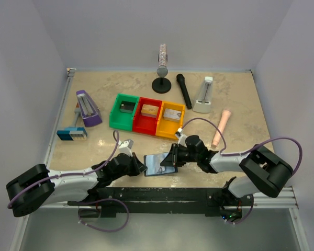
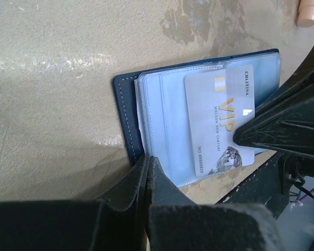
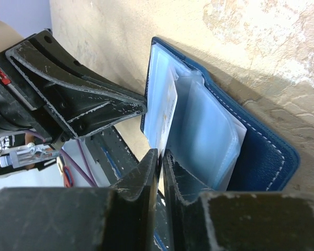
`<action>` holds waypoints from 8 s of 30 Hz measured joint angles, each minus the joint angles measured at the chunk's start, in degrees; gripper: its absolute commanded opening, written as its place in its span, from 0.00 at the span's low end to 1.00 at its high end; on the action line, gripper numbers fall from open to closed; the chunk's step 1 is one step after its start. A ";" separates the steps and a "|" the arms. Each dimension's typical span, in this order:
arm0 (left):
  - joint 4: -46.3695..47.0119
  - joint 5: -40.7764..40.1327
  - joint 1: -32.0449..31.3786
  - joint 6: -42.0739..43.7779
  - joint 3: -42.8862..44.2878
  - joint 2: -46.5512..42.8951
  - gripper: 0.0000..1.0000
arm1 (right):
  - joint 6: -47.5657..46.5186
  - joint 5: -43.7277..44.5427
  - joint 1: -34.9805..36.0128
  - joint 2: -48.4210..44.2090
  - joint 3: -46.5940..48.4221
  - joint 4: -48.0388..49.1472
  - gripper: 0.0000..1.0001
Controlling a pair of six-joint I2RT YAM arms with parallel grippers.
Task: Take the credit cards out of the card holder
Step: Remove the credit card from the card holder, then place the credit card at the center of the board, then remove the credit card from the card holder.
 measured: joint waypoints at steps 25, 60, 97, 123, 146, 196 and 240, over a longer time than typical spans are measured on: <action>1.27 -0.13 0.00 -0.39 -0.74 -0.13 0.01 | -2.93 2.69 -1.70 -10.84 -0.04 -11.45 0.00; -16.87 -0.13 -0.02 4.09 7.54 -14.71 0.46 | -22.75 4.15 -5.95 -33.07 12.57 -52.61 0.00; 7.74 29.42 0.00 15.98 1.22 -27.41 0.52 | -25.70 -23.63 3.87 -22.12 16.55 -42.29 0.00; 9.40 33.03 0.00 16.70 1.22 -25.55 0.00 | -25.70 -25.49 3.98 -21.77 16.68 -42.10 0.49; -44.63 -6.08 16.35 14.58 15.43 -33.16 0.00 | -26.21 -15.37 3.98 -30.60 13.90 -46.36 0.58; -36.54 5.75 39.28 15.37 12.83 -17.07 0.38 | -25.14 -15.02 3.98 -33.40 11.26 -44.52 0.60; -24.76 -2.21 -4.90 -1.99 9.16 -15.98 0.50 | -19.98 19.98 -4.11 -12.92 12.59 -52.59 0.51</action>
